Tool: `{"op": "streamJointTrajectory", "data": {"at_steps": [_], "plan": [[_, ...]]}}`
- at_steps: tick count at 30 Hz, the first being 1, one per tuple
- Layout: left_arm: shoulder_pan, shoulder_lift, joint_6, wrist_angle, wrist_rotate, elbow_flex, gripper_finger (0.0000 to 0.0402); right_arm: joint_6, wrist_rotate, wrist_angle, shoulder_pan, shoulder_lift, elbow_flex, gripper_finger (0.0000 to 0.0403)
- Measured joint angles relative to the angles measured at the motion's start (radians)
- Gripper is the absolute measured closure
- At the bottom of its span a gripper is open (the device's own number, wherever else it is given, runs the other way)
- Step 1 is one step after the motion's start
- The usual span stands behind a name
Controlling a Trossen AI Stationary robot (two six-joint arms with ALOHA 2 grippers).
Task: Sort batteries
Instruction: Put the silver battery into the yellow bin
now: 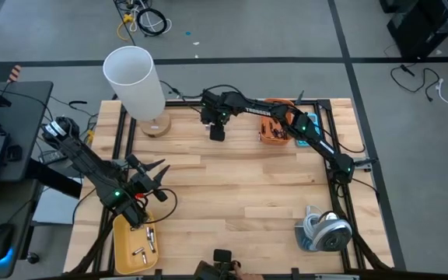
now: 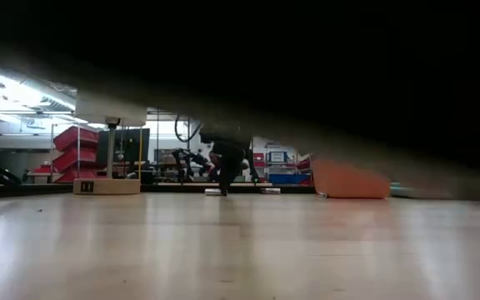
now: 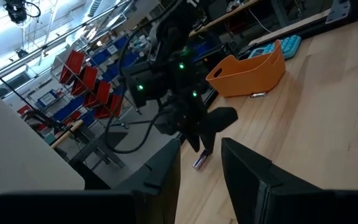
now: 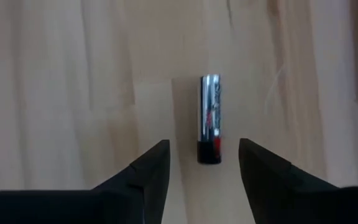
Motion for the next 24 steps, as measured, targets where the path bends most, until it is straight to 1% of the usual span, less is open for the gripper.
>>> {"op": "streamJointTrajectory", "data": {"at_steps": [3, 11, 24], "plan": [[0.0, 0.0, 0.0, 0.0, 0.0, 0.0, 0.0282, 0.017, 0.0, 0.012, -0.001, 0.0, -0.021, 0.0227], [0.0, 0.0, 0.0, -0.001, -0.002, 0.0, 0.0282, 0.026, 0.002, 0.028, -0.004, 0.0, -0.022, 0.0228], [0.0, 0.0, 0.001, -0.002, -0.024, 0.0, 0.0282, -0.022, 0.015, 0.027, -0.004, 0.0, -0.022, 0.0266]]}}
